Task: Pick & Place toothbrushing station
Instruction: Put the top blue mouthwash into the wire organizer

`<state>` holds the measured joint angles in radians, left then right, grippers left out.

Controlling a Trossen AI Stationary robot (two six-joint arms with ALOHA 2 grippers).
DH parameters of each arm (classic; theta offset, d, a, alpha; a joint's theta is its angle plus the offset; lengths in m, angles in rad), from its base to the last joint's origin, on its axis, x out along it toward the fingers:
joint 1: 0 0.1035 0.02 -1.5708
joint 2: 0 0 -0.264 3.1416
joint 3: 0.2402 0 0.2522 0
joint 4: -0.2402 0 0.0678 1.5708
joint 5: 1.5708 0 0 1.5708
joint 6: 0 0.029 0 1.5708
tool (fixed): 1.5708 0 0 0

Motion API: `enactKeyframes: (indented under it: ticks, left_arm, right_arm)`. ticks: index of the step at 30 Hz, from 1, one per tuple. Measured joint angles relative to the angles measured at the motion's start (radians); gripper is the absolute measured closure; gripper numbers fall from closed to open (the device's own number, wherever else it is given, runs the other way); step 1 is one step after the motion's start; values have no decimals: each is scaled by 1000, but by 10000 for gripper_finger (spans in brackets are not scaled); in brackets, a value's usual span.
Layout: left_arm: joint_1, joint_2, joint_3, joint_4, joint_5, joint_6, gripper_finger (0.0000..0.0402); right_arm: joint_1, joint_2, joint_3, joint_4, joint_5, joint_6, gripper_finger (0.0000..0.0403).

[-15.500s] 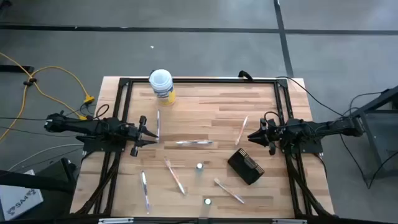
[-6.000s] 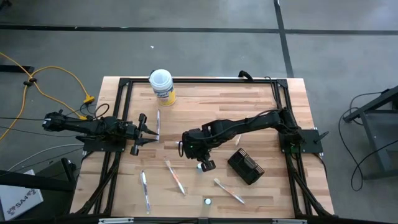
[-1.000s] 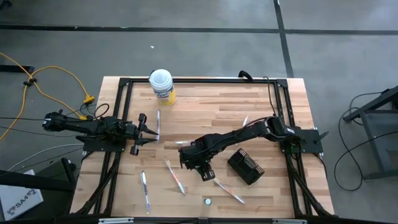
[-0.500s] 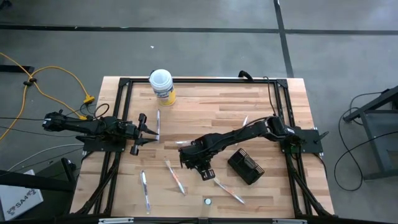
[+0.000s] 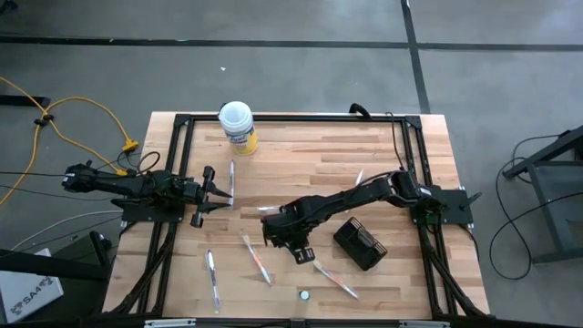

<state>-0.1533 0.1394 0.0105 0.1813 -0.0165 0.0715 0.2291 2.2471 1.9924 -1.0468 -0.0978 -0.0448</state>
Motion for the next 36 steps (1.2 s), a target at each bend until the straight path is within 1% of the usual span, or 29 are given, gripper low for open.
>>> enactKeyframes:
  ticks: [2, 7, 11, 18, 24, 29, 36]
  left_arm:
    - [0, 0, 0, 0, 0, 0, 299]
    - [0, 0, 0, 0, 0, 0, 299]
    - [0, 0, 0, 0, 0, 0, 299]
    - [0, 0, 0, 0, 0, 0, 299]
    - [0, 0, 0, 0, 0, 0, 299]
    - [0, 0, 0, 0, 0, 0, 299]
    - [0, 0, 0, 1, 0, 0, 299]
  right_arm:
    - [0, 0, 23, 2, 18, 0, 313]
    - [0, 0, 85, -51, 19, 29, 313]
    - [0, -1, 103, -97, 19, 51, 313]
    - [7, -55, 107, -135, 31, 109, 313]
    - [15, -106, 108, -175, 73, 167, 313]
    - [27, -126, 107, -226, 106, 190, 313]
    - [34, -152, 107, -282, 113, 221, 313]
